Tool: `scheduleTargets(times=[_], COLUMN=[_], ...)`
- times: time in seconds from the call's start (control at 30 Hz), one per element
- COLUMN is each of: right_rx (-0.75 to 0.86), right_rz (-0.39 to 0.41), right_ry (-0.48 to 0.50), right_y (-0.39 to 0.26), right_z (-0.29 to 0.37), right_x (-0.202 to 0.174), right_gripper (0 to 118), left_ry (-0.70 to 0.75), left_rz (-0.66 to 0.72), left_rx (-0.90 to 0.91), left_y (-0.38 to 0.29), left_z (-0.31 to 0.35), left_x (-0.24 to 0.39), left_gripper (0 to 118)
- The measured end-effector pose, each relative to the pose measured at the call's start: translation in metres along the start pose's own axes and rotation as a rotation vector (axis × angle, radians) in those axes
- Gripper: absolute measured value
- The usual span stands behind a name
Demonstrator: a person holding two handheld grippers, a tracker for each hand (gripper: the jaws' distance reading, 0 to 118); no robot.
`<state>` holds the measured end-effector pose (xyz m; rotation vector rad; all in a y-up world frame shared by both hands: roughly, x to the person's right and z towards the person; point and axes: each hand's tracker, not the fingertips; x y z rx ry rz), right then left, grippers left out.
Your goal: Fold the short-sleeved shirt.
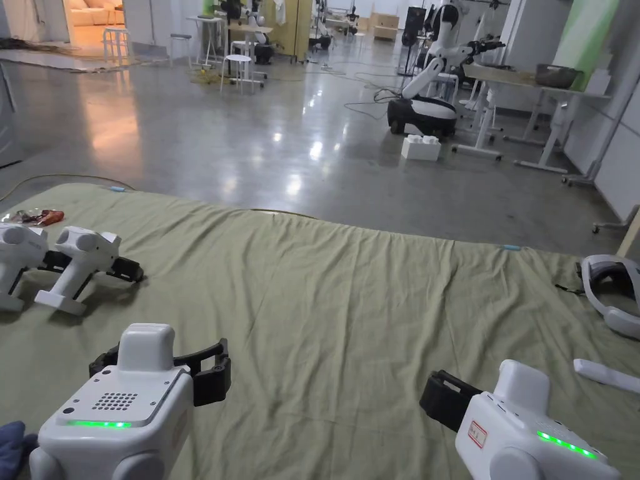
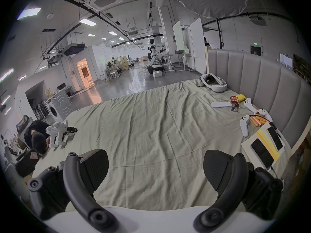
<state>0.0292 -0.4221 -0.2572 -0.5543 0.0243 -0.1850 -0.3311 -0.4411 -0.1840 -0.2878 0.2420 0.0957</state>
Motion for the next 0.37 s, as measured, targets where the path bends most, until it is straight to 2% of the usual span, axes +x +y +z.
scheduleTargets(times=[0.17,0.37], right_rx=[-0.033,-0.07], right_rz=[-0.118,-0.207], right_ry=[0.053,0.202], right_y=[0.004,0.007], right_z=[-0.002,-0.006], right_x=[0.009,0.019], right_gripper=[117,117], left_ry=[-0.015,-0.034], left_rz=[0.005,0.006], left_rx=[-0.008,-0.006], left_y=[-0.002,0.001], left_z=[-0.002,0.001], left_x=[0.001,0.003], left_gripper=[107,107])
